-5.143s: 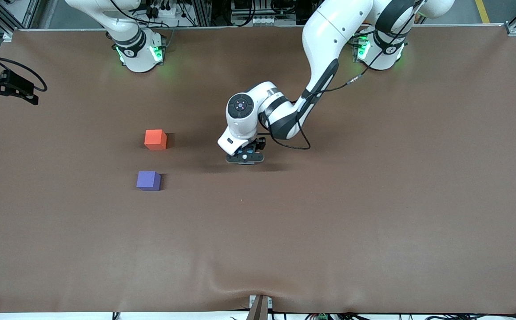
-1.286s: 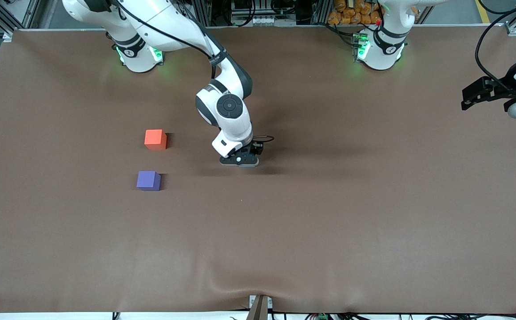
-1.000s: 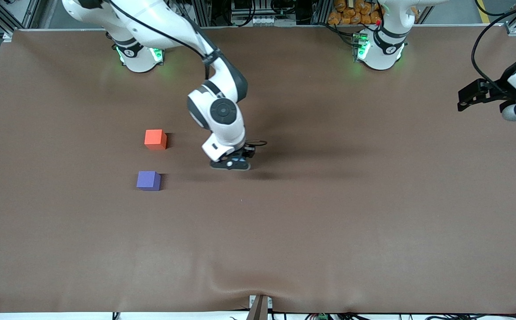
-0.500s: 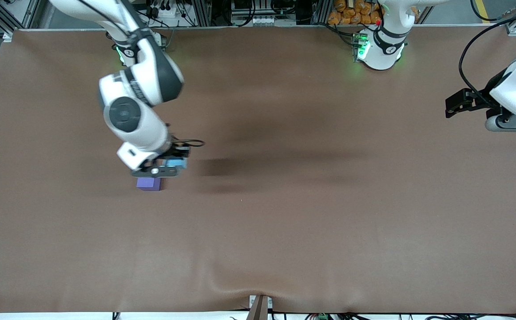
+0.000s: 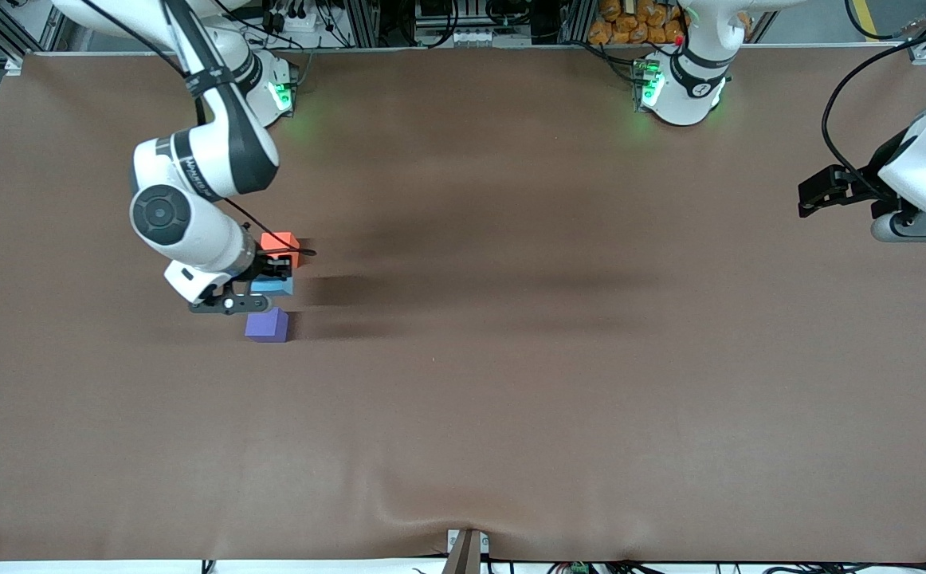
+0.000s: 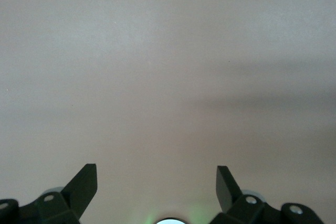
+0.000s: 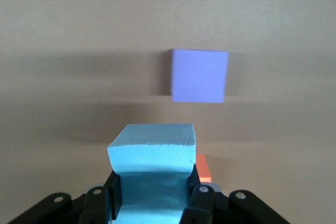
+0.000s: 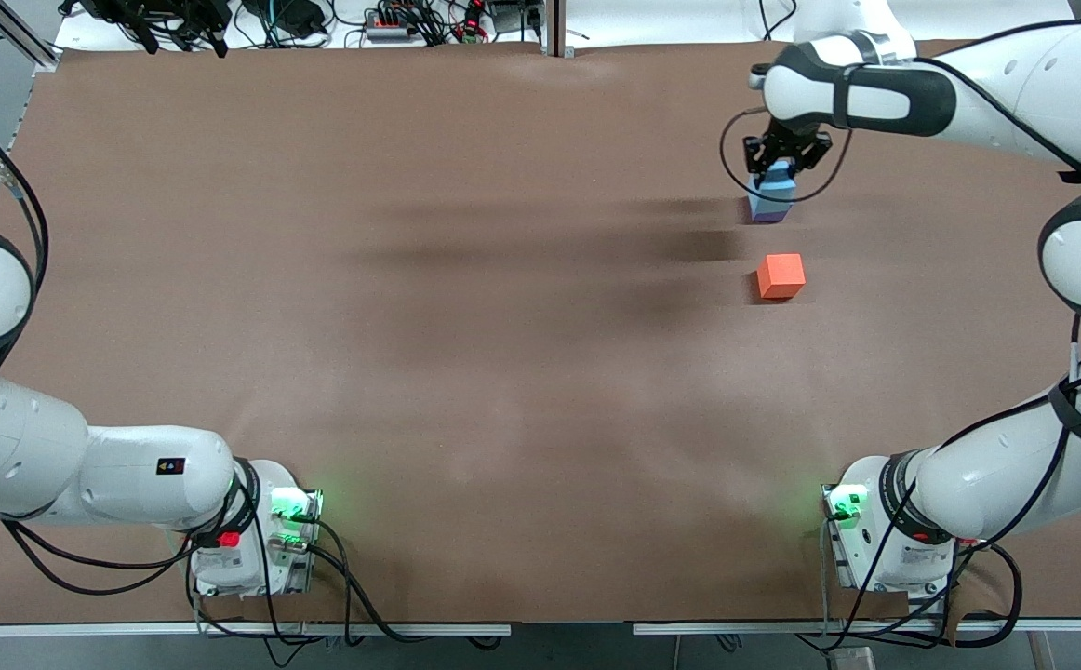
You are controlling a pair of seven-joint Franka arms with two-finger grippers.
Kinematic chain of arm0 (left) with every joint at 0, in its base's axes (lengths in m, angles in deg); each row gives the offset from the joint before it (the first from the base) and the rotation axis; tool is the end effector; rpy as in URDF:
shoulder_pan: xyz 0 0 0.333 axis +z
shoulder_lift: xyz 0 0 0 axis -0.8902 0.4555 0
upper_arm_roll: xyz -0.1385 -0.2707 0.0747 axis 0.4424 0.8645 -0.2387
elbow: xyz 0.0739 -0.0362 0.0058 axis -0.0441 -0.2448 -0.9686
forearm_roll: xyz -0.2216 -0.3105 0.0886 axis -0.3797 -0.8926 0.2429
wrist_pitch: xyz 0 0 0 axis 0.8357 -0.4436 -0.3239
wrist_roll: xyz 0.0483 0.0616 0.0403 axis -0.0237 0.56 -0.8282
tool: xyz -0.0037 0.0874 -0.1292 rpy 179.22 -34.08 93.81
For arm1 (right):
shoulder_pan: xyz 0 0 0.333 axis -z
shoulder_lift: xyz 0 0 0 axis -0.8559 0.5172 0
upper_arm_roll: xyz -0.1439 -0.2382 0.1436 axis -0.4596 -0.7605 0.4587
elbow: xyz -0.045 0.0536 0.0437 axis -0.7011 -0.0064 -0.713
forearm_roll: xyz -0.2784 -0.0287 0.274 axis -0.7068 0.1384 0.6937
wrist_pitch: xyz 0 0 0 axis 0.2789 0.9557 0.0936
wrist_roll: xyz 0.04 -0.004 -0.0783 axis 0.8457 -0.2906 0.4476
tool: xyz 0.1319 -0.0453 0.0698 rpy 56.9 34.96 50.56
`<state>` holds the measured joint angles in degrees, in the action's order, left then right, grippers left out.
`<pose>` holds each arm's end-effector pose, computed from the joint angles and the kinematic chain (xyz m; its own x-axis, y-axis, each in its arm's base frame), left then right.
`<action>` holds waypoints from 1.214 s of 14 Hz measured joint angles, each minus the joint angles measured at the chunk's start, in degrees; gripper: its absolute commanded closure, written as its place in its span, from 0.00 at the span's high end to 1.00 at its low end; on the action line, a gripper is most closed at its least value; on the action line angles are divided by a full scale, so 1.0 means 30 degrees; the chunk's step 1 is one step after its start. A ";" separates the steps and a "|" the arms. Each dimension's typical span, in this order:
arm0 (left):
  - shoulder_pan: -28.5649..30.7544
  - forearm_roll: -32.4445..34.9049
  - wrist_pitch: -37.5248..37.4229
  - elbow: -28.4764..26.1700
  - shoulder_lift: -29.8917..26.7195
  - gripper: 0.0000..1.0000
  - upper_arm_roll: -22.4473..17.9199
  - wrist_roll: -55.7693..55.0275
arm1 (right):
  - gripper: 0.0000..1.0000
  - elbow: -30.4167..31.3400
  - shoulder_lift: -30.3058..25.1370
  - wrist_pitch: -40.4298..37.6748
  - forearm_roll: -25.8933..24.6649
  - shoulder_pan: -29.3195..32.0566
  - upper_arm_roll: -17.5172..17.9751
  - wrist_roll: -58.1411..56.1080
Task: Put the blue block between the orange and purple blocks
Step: 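Carry the blue block with the right gripper between orange and purple blocks, then lower the blue block between the orange and purple blocks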
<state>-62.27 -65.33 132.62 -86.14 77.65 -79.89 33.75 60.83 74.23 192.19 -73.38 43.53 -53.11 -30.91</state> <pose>0.5473 -0.0448 0.5530 0.9952 -0.0437 -0.0877 -0.0471 -0.9982 -0.0363 0.5334 0.1504 0.2742 0.9886 0.0285 -0.1477 0.0317 -0.9993 0.0194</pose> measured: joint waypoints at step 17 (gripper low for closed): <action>-0.0001 0.0000 0.0000 -0.0005 0.0177 1.00 0.0003 -0.0004 | 0.00 0.4443 0.0510 0.6633 0.0012 0.0802 0.0029 -0.0232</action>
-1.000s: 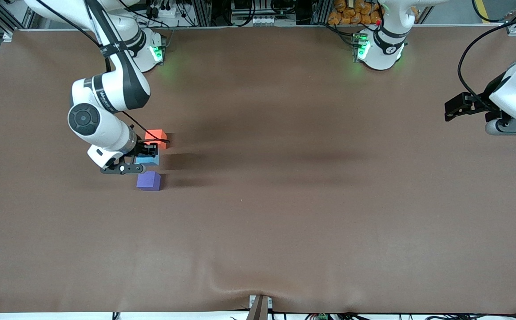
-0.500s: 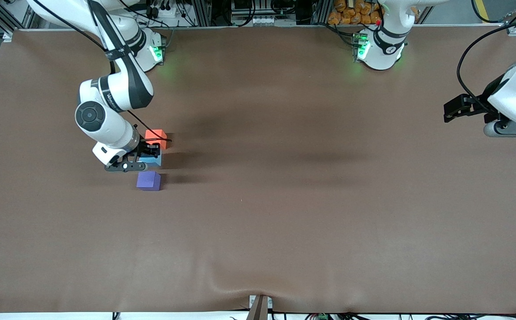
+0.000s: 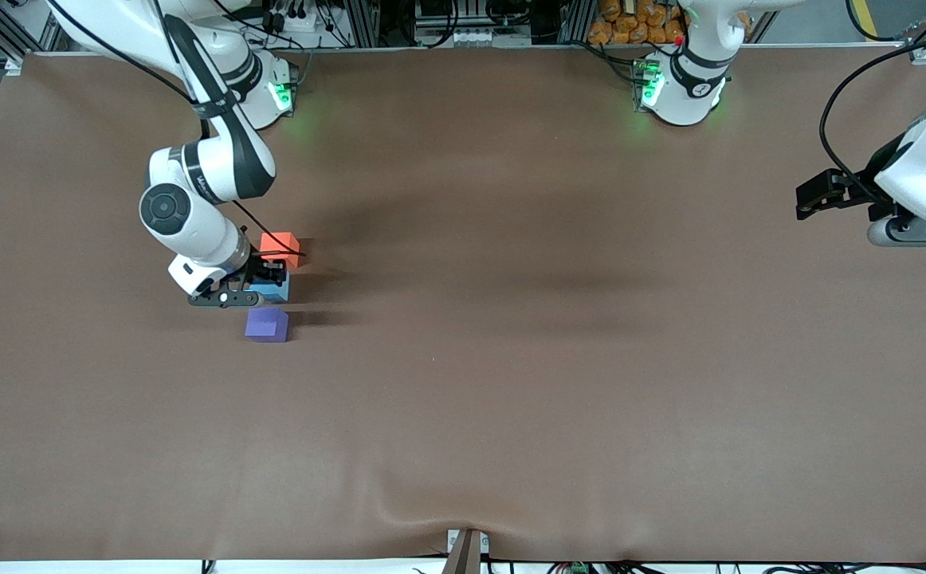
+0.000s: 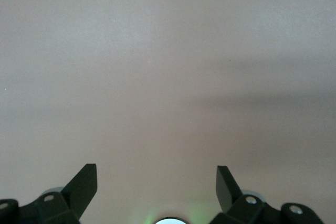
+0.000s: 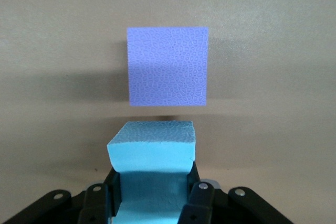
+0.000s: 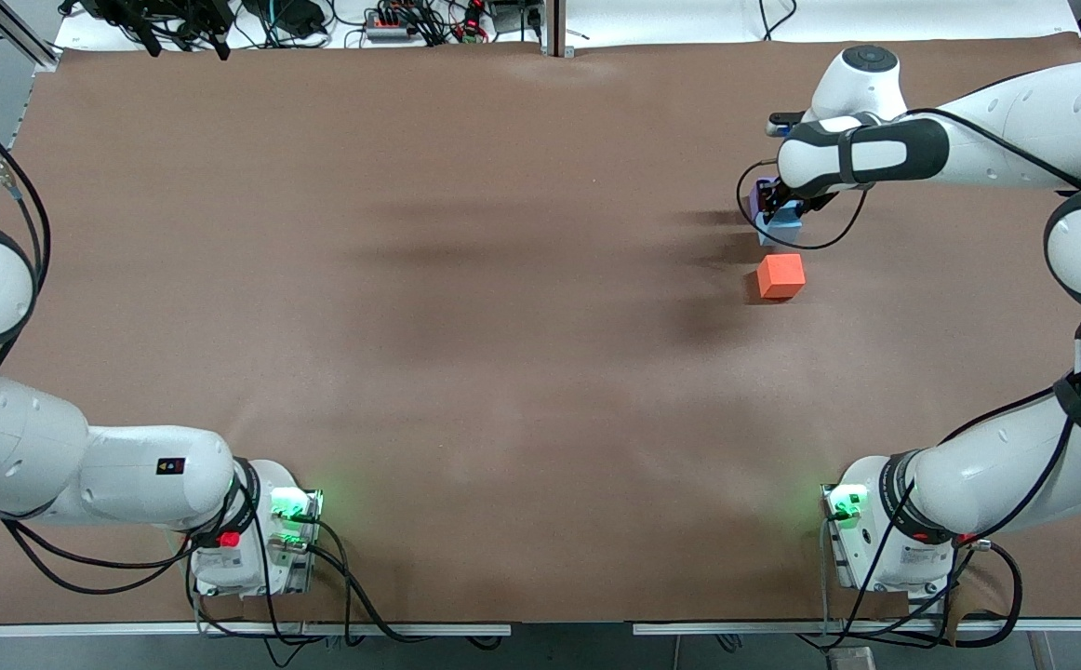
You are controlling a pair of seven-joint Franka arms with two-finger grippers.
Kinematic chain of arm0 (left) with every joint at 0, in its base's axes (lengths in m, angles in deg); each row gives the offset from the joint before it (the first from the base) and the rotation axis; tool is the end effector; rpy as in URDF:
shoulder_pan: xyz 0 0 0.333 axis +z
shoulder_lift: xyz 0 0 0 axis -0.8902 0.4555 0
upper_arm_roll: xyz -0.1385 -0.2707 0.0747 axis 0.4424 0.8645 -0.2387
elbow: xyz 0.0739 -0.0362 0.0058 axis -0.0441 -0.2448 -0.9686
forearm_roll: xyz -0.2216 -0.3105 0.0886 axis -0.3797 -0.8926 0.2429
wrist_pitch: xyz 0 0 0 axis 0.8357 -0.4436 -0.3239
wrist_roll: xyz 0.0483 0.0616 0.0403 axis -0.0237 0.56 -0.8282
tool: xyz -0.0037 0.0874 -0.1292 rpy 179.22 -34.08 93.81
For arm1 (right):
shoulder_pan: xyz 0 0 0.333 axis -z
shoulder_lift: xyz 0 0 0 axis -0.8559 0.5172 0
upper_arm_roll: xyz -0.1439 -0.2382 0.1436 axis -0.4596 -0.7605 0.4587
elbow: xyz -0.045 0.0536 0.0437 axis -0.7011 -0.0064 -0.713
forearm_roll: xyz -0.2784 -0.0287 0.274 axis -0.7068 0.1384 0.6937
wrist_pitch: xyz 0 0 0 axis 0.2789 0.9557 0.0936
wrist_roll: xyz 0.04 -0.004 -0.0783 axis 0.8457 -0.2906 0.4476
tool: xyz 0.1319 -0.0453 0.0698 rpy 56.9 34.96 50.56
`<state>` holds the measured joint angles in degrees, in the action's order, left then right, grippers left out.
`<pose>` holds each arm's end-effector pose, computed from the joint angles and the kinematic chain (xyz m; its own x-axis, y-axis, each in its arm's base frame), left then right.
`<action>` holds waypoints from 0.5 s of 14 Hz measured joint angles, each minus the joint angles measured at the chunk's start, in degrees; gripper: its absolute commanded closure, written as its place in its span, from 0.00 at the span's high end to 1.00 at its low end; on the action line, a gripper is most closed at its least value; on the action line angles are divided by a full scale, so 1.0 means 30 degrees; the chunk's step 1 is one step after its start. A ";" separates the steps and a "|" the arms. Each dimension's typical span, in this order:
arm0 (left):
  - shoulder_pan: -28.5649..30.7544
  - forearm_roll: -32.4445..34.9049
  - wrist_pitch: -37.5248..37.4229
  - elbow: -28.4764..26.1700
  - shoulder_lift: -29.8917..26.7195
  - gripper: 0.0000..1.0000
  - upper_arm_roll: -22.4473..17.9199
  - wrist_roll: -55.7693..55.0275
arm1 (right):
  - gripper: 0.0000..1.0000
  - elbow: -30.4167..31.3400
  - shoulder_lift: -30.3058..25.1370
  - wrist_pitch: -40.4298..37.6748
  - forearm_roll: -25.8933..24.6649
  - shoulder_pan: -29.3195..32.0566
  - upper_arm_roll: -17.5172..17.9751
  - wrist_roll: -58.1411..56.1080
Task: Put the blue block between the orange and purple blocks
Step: 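Lower the blue block between the orange and purple blocks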
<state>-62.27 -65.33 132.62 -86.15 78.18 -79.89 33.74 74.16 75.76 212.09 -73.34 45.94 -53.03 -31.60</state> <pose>0.5493 -0.0448 0.5478 0.9943 -0.0436 -0.0971 -0.0472 -0.9982 -0.0358 0.5042 0.1194 0.1937 0.9981 -0.0030 -0.0620 -0.0029 -1.0000 0.0012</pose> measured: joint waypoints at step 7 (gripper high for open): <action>-0.0002 0.0000 0.0000 -0.0002 0.0023 1.00 0.0009 0.0000 | 0.00 0.0339 0.0812 0.1173 0.0007 0.0029 0.0001 0.0020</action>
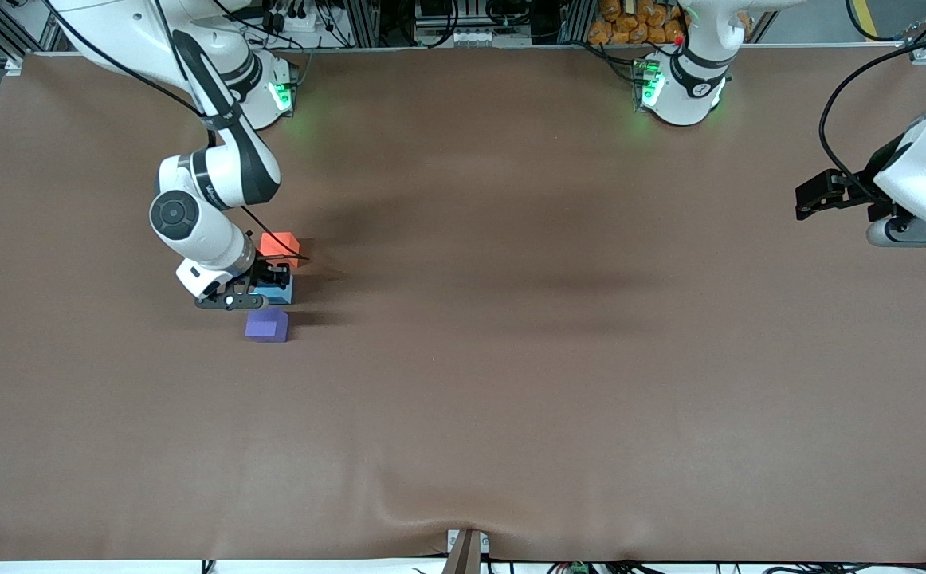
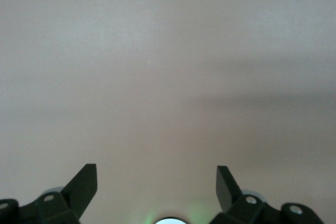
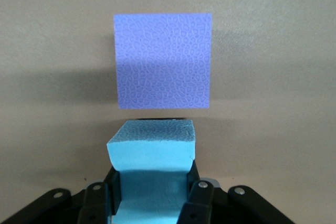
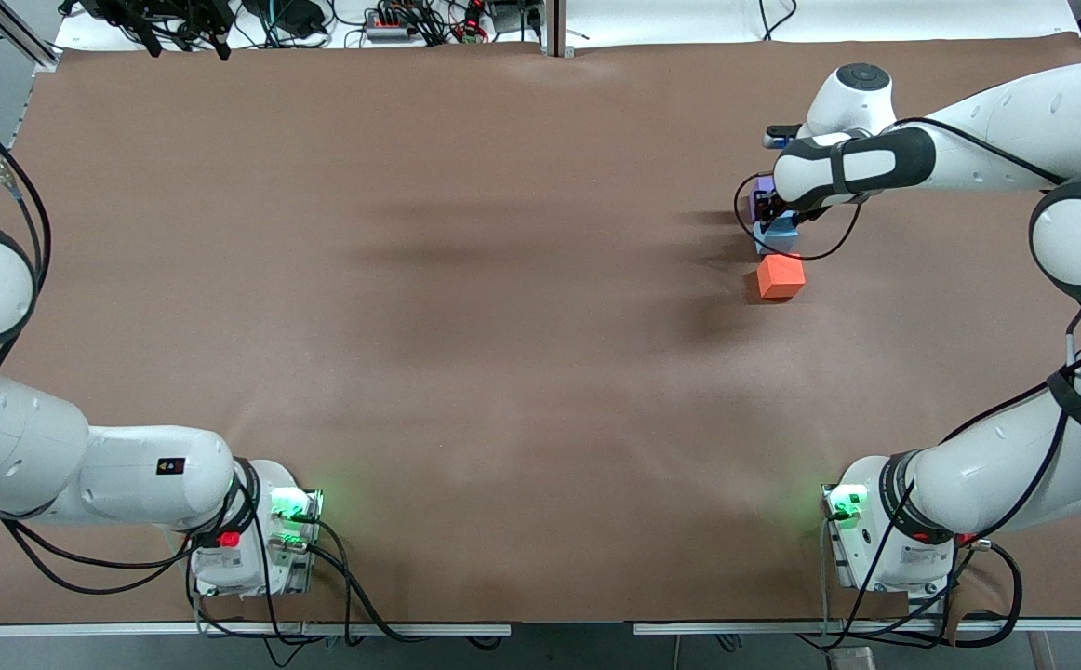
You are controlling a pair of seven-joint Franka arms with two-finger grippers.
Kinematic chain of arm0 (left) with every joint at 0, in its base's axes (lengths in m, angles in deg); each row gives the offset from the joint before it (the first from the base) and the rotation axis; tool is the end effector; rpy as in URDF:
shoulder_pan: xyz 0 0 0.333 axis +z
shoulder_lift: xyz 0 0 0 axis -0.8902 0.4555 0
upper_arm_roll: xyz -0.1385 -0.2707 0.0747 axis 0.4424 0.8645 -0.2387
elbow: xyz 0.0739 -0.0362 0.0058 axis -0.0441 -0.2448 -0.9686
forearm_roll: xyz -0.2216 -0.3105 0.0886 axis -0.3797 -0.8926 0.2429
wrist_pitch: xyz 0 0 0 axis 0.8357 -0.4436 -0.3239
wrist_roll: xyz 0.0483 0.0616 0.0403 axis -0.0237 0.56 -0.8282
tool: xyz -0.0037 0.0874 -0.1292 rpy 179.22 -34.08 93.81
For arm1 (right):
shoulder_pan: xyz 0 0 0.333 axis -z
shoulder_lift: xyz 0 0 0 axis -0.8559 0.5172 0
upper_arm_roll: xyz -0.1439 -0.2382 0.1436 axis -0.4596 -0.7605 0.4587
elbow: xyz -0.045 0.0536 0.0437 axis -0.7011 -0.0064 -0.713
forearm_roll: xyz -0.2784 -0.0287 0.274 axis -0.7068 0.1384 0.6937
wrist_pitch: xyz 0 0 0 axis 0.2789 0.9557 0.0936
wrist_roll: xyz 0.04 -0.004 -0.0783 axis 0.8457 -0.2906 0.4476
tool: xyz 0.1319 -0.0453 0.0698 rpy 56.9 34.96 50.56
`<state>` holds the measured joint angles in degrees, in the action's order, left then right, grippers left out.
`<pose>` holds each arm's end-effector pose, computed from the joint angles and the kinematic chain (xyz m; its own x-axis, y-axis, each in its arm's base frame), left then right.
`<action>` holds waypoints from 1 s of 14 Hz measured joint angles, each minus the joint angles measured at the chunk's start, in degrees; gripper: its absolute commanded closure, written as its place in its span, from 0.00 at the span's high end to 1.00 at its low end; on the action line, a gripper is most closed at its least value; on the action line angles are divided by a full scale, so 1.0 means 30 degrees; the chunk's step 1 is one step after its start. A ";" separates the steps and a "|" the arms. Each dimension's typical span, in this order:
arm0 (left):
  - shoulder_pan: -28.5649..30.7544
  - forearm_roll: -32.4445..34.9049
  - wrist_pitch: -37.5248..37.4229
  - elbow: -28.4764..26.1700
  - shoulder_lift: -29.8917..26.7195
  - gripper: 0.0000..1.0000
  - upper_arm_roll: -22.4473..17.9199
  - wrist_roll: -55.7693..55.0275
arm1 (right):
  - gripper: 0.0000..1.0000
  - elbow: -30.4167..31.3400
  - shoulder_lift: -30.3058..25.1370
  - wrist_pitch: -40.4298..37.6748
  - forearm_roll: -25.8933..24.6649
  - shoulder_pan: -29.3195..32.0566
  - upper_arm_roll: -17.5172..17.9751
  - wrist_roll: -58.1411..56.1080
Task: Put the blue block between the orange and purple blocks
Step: 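Lower the blue block between the orange and purple blocks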
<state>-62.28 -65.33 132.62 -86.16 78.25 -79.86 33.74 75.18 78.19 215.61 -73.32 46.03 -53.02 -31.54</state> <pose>0.5495 -0.0452 0.5471 0.9942 -0.0443 -0.0985 -0.0480 -0.9982 -0.0357 0.5002 0.1176 0.1702 0.9981 -0.0065 -0.0607 -0.0064 -1.0000 0.0014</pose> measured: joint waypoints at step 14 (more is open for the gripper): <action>0.0000 0.0000 0.0000 -0.0003 0.0071 1.00 0.0001 0.0000 | 1.00 0.0068 0.0453 0.0282 0.0010 0.0043 0.0000 0.0049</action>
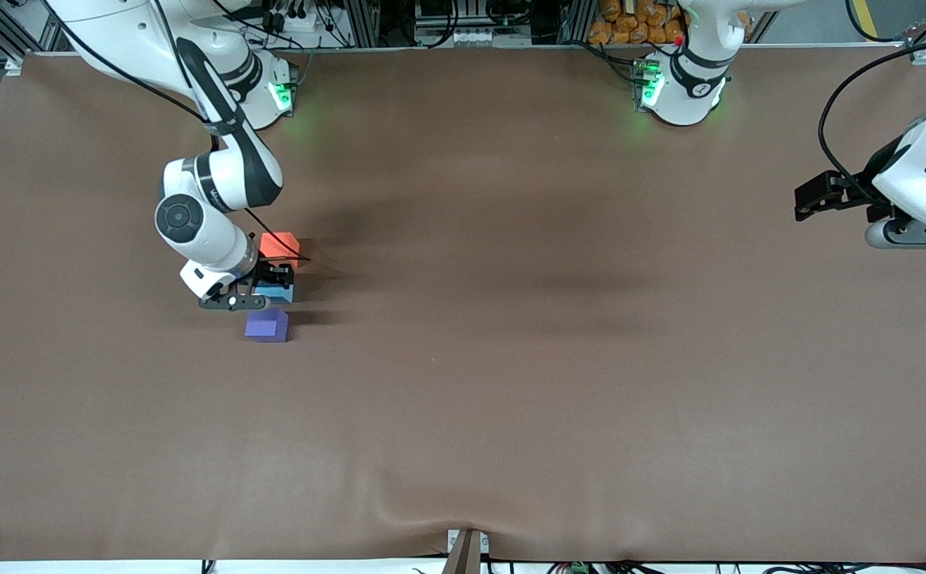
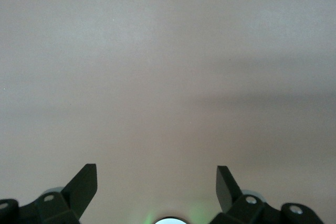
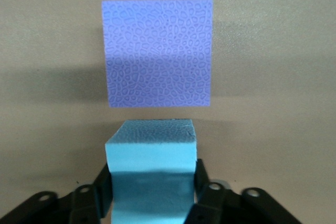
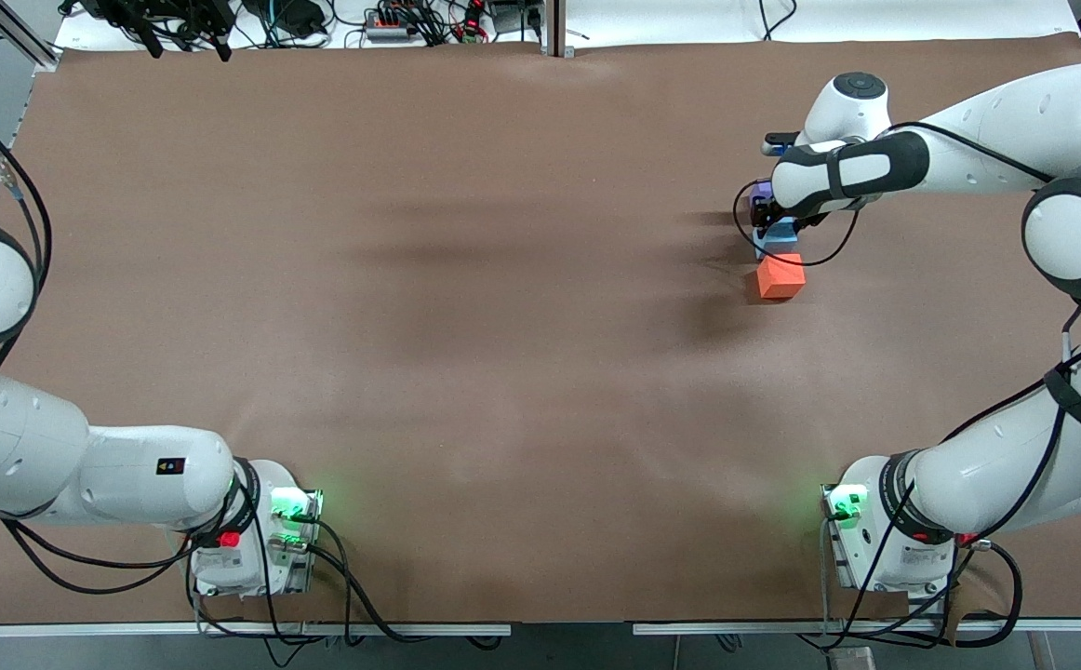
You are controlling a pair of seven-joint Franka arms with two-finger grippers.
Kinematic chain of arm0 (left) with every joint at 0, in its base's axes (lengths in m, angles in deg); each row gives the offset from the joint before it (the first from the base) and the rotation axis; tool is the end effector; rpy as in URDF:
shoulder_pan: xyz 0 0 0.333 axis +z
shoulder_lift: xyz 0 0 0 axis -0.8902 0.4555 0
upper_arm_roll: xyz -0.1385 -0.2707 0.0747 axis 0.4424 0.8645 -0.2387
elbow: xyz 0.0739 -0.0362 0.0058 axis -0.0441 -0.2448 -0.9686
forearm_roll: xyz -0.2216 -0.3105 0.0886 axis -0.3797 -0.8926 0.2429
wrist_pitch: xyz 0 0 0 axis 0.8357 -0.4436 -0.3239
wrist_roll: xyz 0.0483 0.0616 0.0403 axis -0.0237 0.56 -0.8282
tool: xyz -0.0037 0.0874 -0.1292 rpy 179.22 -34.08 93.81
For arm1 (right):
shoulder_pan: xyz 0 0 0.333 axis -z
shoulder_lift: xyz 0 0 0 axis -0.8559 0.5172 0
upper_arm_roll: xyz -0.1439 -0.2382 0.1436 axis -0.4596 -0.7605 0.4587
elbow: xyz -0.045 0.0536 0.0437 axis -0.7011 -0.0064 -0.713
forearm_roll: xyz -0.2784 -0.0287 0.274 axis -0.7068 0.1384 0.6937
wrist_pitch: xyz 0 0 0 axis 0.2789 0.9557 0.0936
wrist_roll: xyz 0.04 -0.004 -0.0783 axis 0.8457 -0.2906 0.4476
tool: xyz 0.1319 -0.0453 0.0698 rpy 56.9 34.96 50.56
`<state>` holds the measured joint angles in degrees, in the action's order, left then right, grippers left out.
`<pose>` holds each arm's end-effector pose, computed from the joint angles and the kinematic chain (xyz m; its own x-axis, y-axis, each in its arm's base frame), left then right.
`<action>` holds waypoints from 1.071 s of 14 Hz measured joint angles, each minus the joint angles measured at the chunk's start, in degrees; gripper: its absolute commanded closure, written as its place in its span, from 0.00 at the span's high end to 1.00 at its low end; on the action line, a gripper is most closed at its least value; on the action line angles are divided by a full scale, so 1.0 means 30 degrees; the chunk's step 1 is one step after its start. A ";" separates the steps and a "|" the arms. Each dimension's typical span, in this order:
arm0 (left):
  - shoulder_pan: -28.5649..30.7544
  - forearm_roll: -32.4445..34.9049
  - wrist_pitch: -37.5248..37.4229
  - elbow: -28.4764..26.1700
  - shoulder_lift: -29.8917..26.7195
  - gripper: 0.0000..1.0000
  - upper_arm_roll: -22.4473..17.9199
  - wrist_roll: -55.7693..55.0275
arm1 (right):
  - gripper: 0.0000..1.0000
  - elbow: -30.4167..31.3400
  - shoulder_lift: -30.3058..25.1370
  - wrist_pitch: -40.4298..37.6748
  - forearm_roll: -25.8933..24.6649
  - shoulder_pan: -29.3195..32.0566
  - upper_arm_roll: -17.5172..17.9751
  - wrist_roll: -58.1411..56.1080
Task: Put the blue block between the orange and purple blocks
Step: 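Lower the blue block between the orange and purple blocks, then open the right gripper and draw it back from the blocks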
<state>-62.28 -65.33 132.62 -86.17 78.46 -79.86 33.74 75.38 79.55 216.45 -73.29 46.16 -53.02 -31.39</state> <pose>0.5502 -0.0451 0.5450 0.9938 -0.0443 -0.1023 -0.0481 -0.9982 -0.0355 0.4974 0.1157 0.1580 0.9973 -0.0122 -0.0729 -0.0119 -0.9999 0.0044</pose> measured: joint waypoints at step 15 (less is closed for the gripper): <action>-0.0006 0.0000 0.0306 0.0000 0.0015 1.00 0.0008 0.0000 | 1.00 -1.5345 -0.0479 -1.6910 0.0312 0.1842 0.0238 -0.0300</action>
<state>-62.29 -65.33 133.54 -86.17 78.51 -79.83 33.74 29.35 78.12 165.72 -72.36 51.68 -52.31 -32.29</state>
